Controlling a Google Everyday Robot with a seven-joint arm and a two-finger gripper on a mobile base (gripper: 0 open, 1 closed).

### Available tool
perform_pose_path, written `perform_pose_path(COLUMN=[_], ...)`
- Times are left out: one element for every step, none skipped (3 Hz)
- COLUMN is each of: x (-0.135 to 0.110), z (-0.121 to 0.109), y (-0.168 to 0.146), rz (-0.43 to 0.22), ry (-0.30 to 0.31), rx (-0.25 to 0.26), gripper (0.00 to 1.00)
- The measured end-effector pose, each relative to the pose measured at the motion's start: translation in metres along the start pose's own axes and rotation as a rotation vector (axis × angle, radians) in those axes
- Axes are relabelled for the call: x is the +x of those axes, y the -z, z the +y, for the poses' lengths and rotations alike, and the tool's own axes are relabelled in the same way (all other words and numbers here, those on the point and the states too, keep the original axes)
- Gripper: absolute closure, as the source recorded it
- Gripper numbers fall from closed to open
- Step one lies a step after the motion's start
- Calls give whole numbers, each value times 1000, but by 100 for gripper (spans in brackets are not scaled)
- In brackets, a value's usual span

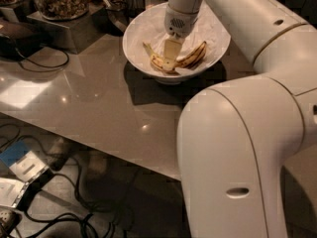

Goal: Pick banana from white bowl

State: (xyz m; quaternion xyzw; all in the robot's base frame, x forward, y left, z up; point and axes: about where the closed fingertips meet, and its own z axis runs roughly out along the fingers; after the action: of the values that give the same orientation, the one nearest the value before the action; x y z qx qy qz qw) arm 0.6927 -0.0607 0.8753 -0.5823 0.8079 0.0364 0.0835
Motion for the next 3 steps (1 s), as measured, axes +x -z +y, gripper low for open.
perform_pose_path(x=[-1, -1, -1], z=[-1, -1, -1], y=[-7, -11, -17], rz=[16, 20, 22], ry=[10, 17, 23], rx=[-1, -5, -12], gripper=[41, 41, 42])
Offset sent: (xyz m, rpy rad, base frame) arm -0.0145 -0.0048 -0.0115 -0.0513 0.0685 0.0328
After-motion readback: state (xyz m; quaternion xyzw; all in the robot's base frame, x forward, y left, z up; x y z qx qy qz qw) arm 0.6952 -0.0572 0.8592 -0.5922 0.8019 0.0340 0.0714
